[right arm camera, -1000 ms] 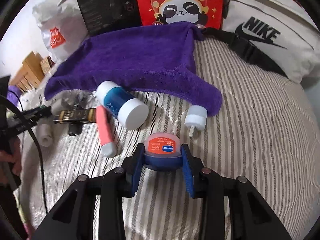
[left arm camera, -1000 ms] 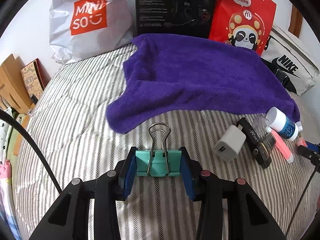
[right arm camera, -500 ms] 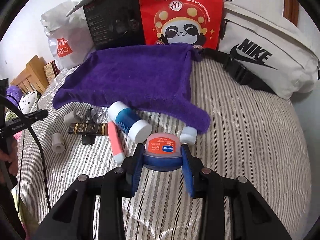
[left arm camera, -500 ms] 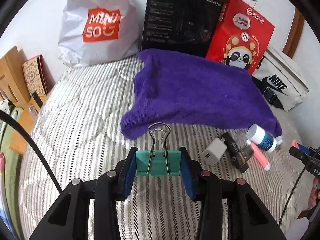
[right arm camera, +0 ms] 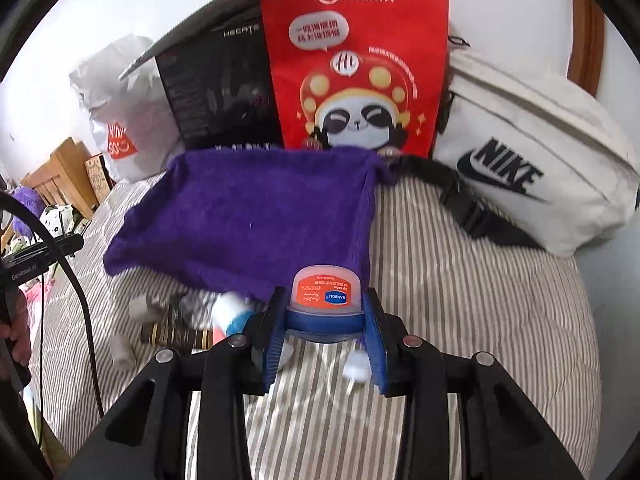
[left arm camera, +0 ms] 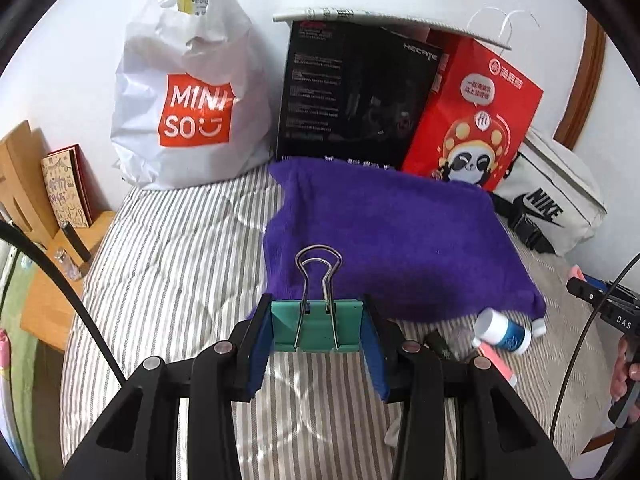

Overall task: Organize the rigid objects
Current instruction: 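Carry the tin onto the purple towel and open the right tool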

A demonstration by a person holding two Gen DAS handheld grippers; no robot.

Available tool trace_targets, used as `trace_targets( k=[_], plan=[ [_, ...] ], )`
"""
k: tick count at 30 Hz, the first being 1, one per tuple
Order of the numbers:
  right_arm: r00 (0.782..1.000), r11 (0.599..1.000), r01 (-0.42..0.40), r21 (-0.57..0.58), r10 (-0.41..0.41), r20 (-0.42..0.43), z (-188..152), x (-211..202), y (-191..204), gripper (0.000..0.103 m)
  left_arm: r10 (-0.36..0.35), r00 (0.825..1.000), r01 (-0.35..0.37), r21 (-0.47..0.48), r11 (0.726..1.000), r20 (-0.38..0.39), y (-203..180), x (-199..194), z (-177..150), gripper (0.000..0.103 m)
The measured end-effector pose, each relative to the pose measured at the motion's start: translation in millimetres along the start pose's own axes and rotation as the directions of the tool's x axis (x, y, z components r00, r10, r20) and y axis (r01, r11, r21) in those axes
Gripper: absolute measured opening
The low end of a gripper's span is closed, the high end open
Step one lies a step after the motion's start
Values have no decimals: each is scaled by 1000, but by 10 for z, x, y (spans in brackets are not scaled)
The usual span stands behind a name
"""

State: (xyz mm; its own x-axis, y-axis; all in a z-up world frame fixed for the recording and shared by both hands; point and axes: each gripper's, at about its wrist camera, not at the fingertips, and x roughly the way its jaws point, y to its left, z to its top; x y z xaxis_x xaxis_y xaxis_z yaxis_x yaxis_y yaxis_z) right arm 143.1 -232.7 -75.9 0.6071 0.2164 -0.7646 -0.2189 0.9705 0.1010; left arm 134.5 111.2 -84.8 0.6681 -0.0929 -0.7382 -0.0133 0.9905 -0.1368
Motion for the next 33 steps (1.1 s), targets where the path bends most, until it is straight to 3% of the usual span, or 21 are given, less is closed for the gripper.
trace_targets(
  k=[7, 18, 26, 33],
  plan=[
    [999, 1000, -21, -5, 21, 30, 241, 230, -33, 36, -14, 1000, 13, -20, 1000, -15, 59, 138, 85, 39],
    [1000, 998, -21, -53, 20, -20, 728, 1163, 75, 36, -44, 998, 41, -74, 996, -41, 232, 286, 87, 39],
    [991, 997, 12, -78, -22, -131, 1016, 1864, 127, 36, -51, 997, 47, -80, 996, -51, 288, 351, 96, 39],
    [981, 993, 38, -112, -58, -185, 1071, 2065, 197, 36, -63, 996, 59, -64, 996, -60, 299, 392, 101, 39]
  ],
)
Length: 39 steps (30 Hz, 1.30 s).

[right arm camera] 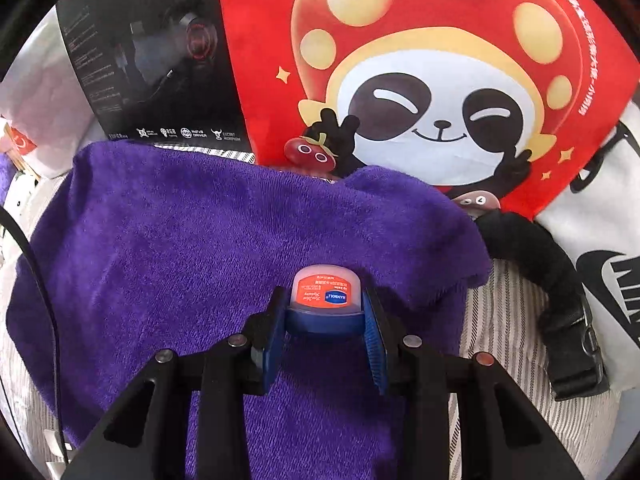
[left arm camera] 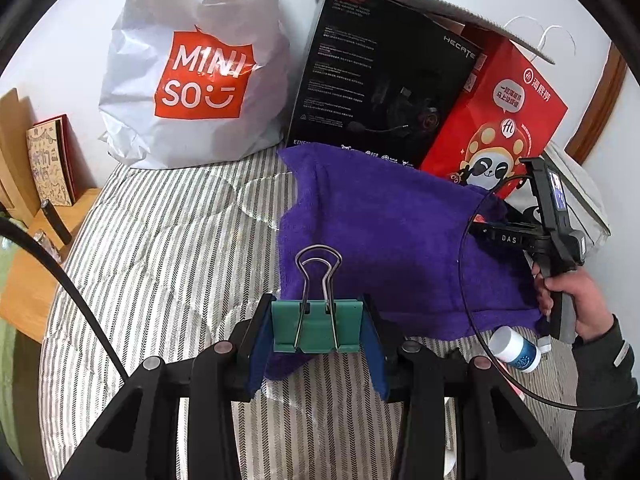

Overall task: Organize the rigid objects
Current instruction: 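Carry the tin onto the purple towel and open the right tool, then carry the green clip onto the purple towel and open the left tool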

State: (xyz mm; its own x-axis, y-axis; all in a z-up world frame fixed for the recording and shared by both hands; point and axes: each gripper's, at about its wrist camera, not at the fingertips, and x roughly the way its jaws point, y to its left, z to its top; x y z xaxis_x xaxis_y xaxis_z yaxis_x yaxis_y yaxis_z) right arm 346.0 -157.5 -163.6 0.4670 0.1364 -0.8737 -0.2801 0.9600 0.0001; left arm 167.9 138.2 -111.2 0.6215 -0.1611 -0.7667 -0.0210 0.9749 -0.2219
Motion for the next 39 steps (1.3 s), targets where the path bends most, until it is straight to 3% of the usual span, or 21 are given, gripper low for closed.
trace_targets(
  k=[4, 8, 19, 25, 29, 39],
  plan=[
    [1000, 1000, -7, -8, 6, -13, 6, 3, -9, 37, -6, 1000, 6, 1, 1000, -7, -9, 31, 14, 39],
    [999, 1000, -3, 5, 3, -32, 7, 8, -75, 52, -10, 1000, 10, 12, 1000, -9, -60, 42, 27, 39],
    [999, 999, -34, -28, 33, -14, -394, -524, -21, 53, -29, 1000, 29, 34, 999, 3, -260, 168, 195, 39],
    [999, 998, -35, -45, 37, 39, -733, -1082, 8, 61, -15, 1000, 15, 77, 997, -1, -386, 418, 358, 39],
    [997, 999, -48, -19, 49, 57, -916, -1337, -13, 61, -10, 1000, 10, 96, 995, -7, -442, 652, 480, 39],
    [993, 992, -106, 66, 103, 53, -1187, -1440, 13, 61, 43, 998, -35, 135, 990, -53, -591, 1218, 758, 39]
  ],
)
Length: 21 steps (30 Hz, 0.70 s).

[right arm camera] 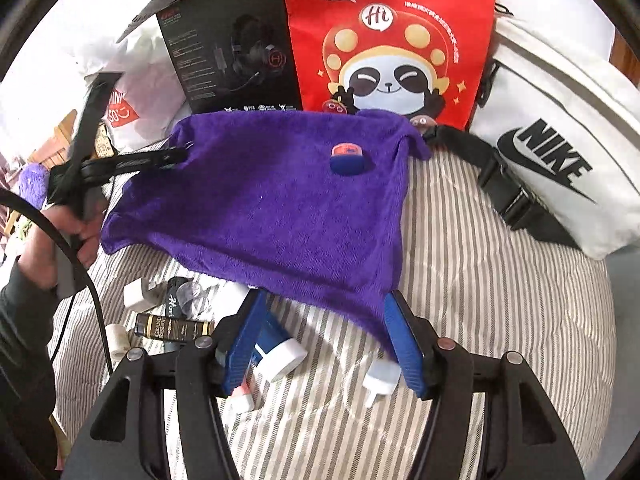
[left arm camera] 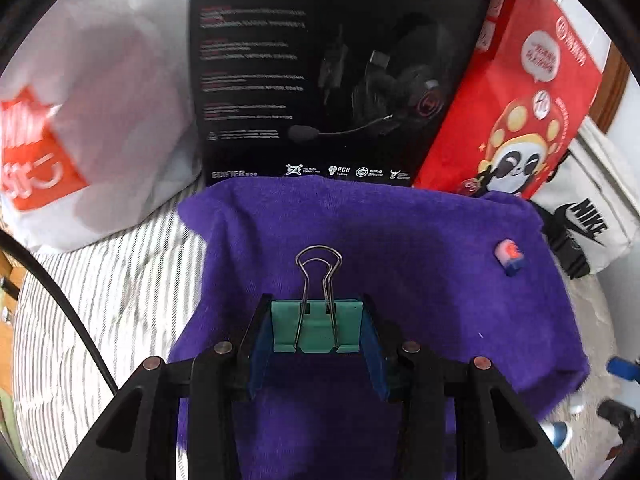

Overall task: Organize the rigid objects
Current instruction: 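Carry the green clip onto the purple towel and open the left tool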

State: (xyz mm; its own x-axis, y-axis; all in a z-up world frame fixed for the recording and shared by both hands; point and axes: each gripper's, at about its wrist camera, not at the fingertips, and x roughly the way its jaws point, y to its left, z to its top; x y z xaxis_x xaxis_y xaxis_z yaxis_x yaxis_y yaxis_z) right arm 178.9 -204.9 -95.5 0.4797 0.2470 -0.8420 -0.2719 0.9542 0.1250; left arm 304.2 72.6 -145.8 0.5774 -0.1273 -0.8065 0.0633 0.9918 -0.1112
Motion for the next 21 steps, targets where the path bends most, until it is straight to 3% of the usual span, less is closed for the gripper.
trace_targets(
  k=[7, 14, 21],
  plan=[
    [1000, 999, -12, 36, 13, -11, -83, -26, -77, 61, 38, 997, -40, -21, 999, -71, 2, 279, 128, 39],
    [999, 996, -24, 90, 26, -22, -230, -47, -209, 61, 114, 990, -108, 71, 992, -79, -180, 346, 136, 40],
    [1000, 993, -19, 113, 21, -20, -337, -137, -292, 61, 108, 991, -101, 80, 992, -82, -237, 337, 124, 43]
  ],
)
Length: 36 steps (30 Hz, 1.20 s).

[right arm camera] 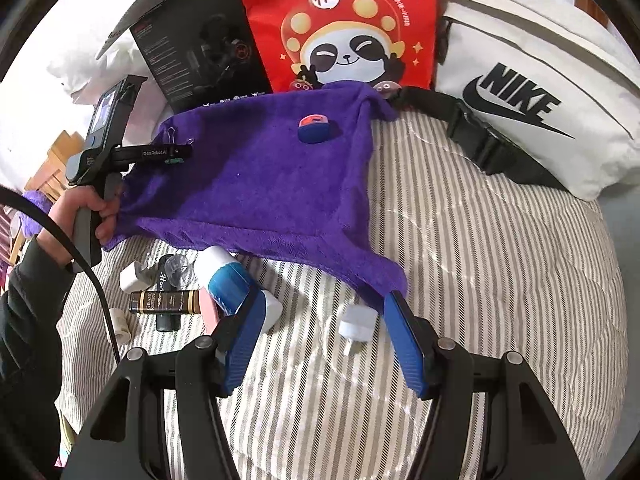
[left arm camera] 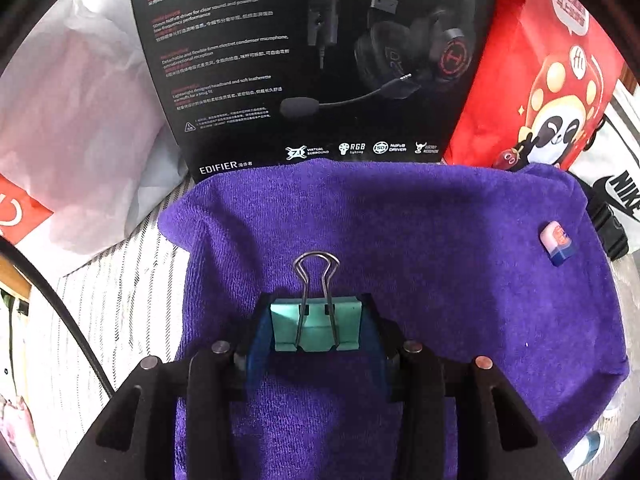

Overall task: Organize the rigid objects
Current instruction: 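Carry the green clip onto the purple towel and open the left tool, then grasp the white cylinder with the left tool while the right tool grasps the white plug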

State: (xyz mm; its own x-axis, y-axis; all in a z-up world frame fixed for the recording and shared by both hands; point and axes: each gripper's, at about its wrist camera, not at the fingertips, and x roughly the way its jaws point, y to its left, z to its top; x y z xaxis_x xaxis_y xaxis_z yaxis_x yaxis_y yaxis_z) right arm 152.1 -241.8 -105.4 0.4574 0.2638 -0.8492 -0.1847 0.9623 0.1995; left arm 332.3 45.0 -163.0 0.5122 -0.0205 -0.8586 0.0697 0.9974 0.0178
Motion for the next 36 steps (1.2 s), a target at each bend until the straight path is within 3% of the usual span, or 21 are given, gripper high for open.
trace_targets(
  k=[3, 8, 13, 22, 27, 36],
  plan=[
    [1000, 1000, 2, 6, -2, 15, -37, -82, -24, 61, -9, 1000, 9, 2, 1000, -13, 25, -21, -67, 54],
    [999, 1000, 28, 13, -29, 42, -93, -237, -49, 61, -27, 999, 27, -15, 1000, -28, 14, -230, -327, 54],
    [997, 999, 45, 20, -46, 65, -188, -406, -50, 61, -39, 999, 39, 5, 999, 33, -103, -785, -659, 54],
    [996, 999, 38, 32, -41, 85, -442, -631, 27, 62, -175, 984, 170, 97, 981, 40, -306, -1459, -1555, 54],
    [995, 998, 54, 30, -56, 81, -559, -677, 65, 62, -148, 989, 141, 198, 970, 25, -400, -1462, -1859, 54],
    [993, 994, 102, 27, -104, 62, -762, -725, 83, 66, -151, 988, 149, 256, 955, -11, -422, -1303, -2116, 54]
  ],
)
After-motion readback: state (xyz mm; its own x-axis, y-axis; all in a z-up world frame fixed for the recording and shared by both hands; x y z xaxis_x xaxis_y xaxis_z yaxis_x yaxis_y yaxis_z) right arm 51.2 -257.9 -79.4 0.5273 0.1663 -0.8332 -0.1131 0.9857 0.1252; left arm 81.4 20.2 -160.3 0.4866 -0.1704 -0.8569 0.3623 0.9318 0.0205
